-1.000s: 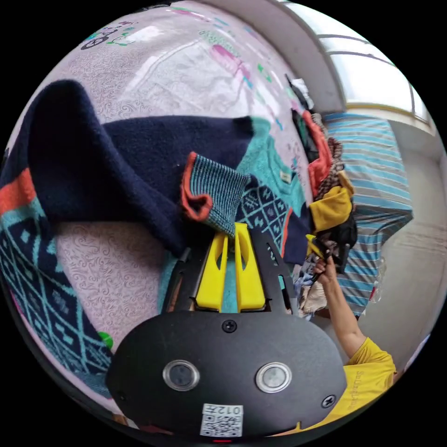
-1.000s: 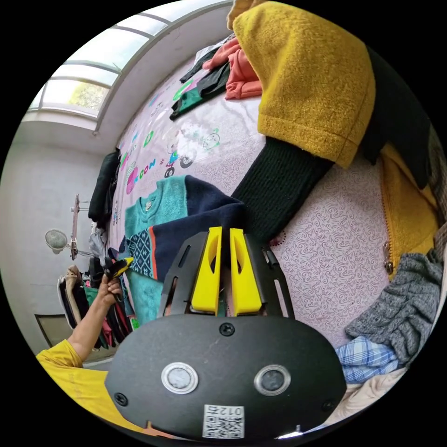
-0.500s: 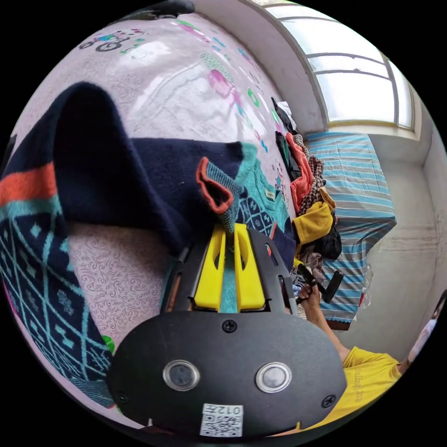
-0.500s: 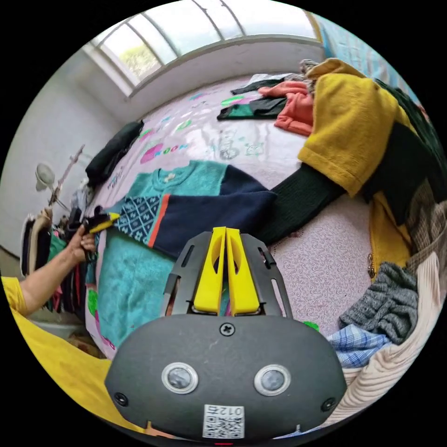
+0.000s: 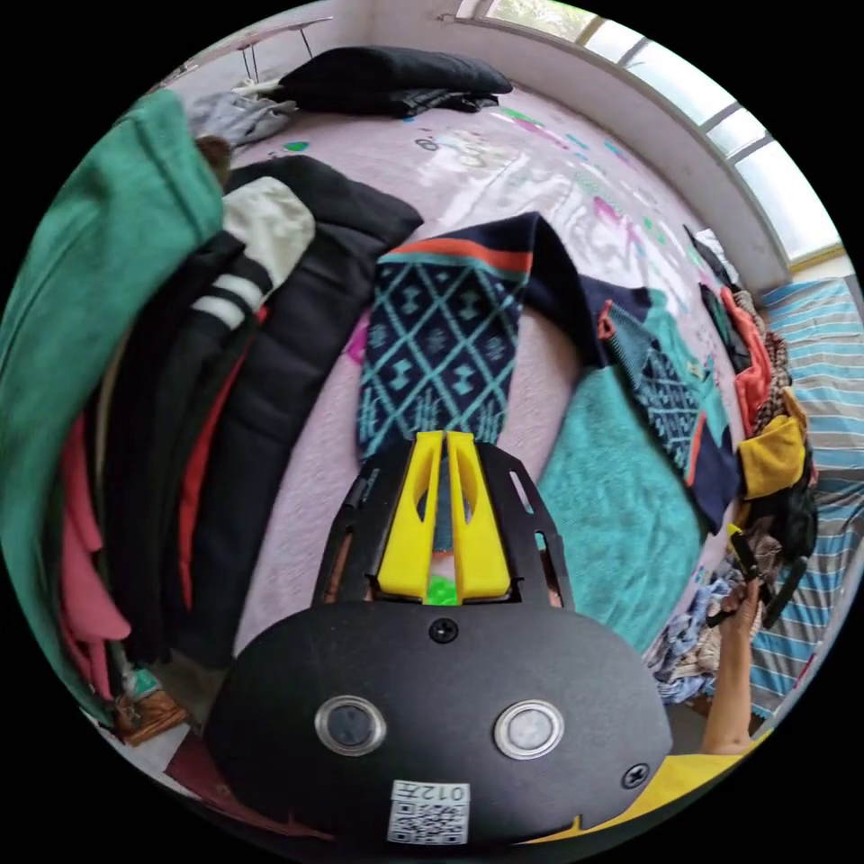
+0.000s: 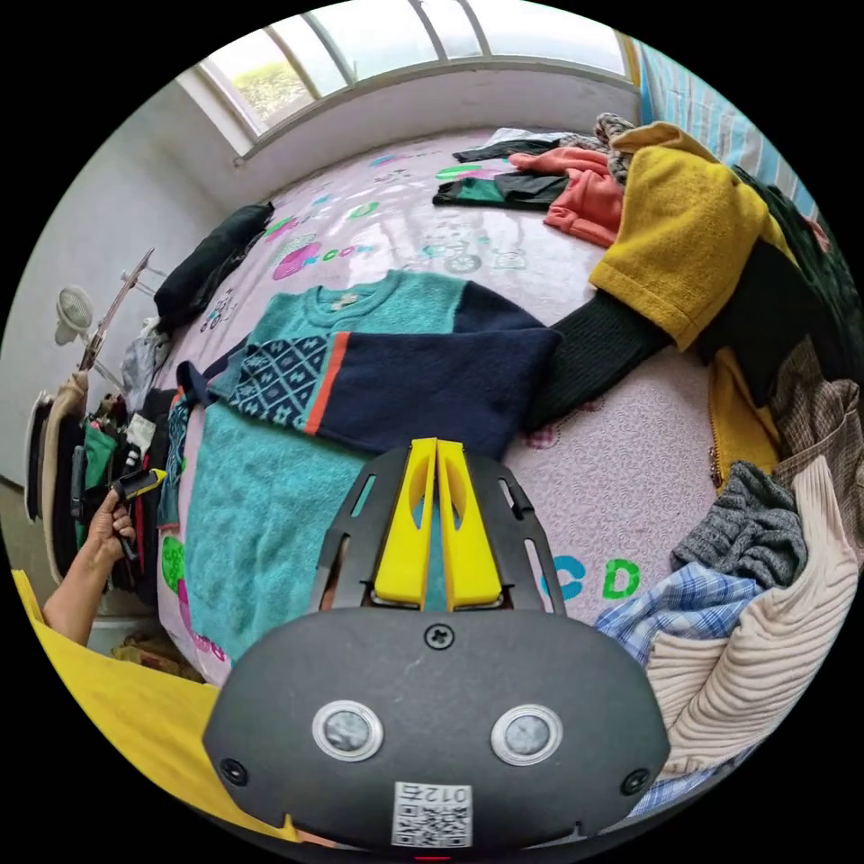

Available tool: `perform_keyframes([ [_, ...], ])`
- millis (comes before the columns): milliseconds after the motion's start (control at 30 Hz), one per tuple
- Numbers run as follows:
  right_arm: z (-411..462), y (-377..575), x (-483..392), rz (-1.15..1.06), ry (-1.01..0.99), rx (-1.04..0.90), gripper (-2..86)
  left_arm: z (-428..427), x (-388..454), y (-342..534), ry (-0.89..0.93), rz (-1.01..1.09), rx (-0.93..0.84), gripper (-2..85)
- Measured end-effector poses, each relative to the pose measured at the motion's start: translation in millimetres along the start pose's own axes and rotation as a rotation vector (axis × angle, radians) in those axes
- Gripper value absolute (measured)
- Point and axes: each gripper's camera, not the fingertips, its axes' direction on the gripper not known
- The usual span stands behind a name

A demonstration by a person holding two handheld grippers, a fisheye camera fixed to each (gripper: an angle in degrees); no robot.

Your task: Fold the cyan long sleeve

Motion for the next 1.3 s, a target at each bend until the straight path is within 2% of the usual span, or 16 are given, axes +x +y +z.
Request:
perform_keyframes([
  [200, 4.6, 46.4, -63.1, -0.124, -0.087, -0.047, 0.0, -3.8, -31.0, 51.3, 0.098, -0.094, -0.043, 8.4],
  [300, 8.7, 65.5, -88.3, -0.176, -0.123, -0.079, 0.0, -8.5, -24.4, 59.8, 0.055, -0.062, -0.013, 9.3],
  [433, 11.6, 85.2, -117.1, -0.253, -0.147, -0.11, 0.0, -15.3, -3.4, 62.3, -0.041, 0.036, -0.003, 7.1],
  [567, 6.6, 90.3, -141.8, -0.321, -0.179, -0.105, 0.0, -38.6, 6.6, 57.7, -0.008, 0.121, -0.016, 3.6],
  [700, -5.1, 90.0, -170.5, -0.416, -0.231, -0.082, -0.1, -112.3, 1.6, 27.0, 0.117, 0.202, 0.031, 1.7],
  [800, -9.5, 90.4, -180.0, -0.443, -0.27, -0.089, -0.1, -192.2, 4.2, -13.9, 0.127, 0.339, 0.09, 1.1],
  [867, -11.4, 91.8, -181.0, -0.443, -0.297, -0.094, -0.1, -235.5, 9.2, -47.5, 0.137, 0.459, 0.038, 1.0],
  [967, -13.3, 94.2, -181.5, -0.453, -0.315, -0.111, -0.1, -304.7, 22.5, -98.3, 0.06, 0.637, -0.024, 0.8],
  [1067, -16.3, 96.6, -180.2, -0.46, -0.319, -0.114, 0.0, -353.4, 43.4, -143.4, -0.099, 0.776, -0.134, 0.7],
  [1133, -16.6, 98.7, -176.5, -0.447, -0.337, -0.12, 0.0, -378.1, 63.6, -173.2, -0.284, 0.831, -0.206, 0.7],
  [1233, -15.6, 102.1, -170.7, -0.436, -0.347, -0.13, 0.0, -397.5, 106.1, -182.7, -0.524, 1.017, -0.223, 0.6],
  [1300, -15.3, 104.2, -164.9, -0.425, -0.35, -0.132, 0.0, -412.9, 135.7, -181.1, -0.555, 1.113, -0.188, 0.5],
])
